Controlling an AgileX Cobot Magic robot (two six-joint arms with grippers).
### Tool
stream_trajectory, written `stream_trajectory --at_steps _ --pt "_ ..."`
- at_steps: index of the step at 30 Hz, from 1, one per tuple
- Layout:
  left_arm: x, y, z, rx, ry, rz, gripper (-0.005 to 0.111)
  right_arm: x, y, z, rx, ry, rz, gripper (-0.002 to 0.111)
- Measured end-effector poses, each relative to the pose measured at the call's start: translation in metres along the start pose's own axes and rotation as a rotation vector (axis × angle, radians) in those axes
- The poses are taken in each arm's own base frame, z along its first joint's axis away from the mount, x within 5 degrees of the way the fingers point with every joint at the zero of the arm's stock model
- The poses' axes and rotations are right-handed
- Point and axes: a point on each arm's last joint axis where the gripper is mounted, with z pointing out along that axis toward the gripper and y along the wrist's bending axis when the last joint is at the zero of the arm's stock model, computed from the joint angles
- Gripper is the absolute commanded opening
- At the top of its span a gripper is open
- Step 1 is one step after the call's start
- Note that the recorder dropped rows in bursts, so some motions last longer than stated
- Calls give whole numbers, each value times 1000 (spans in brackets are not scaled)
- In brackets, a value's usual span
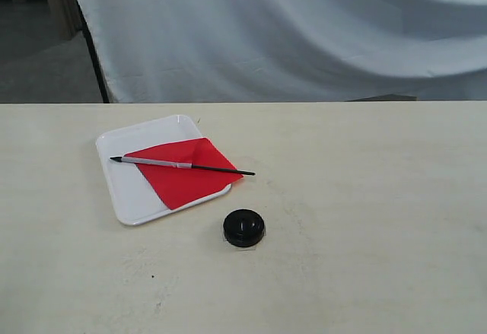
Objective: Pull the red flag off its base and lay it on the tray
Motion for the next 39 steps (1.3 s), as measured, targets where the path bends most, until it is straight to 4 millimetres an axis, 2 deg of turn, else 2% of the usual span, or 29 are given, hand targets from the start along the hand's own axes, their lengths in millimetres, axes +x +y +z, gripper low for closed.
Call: stream_trajectory --at_steps 5,39 --pt "0 0 0 0 0 0 1 1 -1 0 6 14 -67 3" --pt "0 0 0 0 0 0 1 3 -1 0 8 36 -69 3"
